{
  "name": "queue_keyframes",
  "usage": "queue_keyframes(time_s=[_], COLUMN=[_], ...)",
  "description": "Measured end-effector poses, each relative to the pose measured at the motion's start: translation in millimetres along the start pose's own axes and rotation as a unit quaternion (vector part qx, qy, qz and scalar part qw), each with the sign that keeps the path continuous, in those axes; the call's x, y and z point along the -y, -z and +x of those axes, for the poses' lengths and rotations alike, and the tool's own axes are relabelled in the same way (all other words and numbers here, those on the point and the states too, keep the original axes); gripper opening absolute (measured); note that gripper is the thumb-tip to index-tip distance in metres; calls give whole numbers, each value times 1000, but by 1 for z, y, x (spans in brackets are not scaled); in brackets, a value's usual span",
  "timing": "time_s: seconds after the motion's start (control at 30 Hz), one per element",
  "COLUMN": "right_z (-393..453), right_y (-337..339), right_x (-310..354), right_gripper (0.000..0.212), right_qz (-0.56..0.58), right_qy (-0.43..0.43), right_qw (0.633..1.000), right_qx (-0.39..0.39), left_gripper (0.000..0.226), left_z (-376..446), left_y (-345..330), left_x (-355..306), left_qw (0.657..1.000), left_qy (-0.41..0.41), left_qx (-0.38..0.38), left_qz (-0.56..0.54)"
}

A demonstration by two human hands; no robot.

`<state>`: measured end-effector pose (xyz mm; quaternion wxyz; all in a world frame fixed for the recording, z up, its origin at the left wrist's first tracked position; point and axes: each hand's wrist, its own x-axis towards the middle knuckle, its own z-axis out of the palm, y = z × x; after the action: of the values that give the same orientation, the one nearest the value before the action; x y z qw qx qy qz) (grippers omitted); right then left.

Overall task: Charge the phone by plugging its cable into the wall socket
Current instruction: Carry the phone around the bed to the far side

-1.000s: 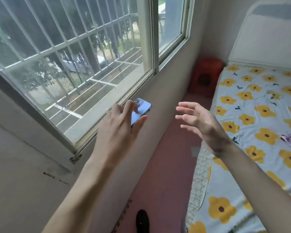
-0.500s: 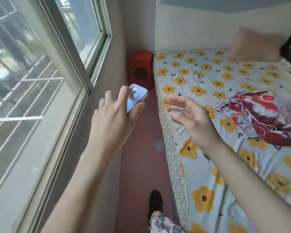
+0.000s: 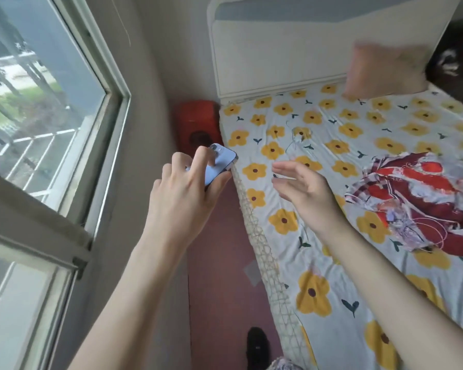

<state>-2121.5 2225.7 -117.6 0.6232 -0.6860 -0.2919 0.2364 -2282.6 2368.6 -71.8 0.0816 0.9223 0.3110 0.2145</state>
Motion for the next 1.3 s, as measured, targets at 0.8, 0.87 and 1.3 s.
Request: queue_keyframes(time_s=[0.8,0.87,1.3], right_z=[390,409,623], right_y=[-41,-34,43], right_x=[-60,-68,-187], right_gripper=[29,28,24], right_qz=[-36,-33,5], right_qy=[-107,-124,-179], right_qw=[985,980,947], right_qx=[-129,-151,-268], left_gripper=[46,45,50], left_z=[437,465,688], left_y=[-150,-163,-316], left_x=[98,94,53], left_qw=[988,984,949], left_qy=[-143,-161,-293], left_qx=[49,60,110], left_qz=[-32,-48,-36])
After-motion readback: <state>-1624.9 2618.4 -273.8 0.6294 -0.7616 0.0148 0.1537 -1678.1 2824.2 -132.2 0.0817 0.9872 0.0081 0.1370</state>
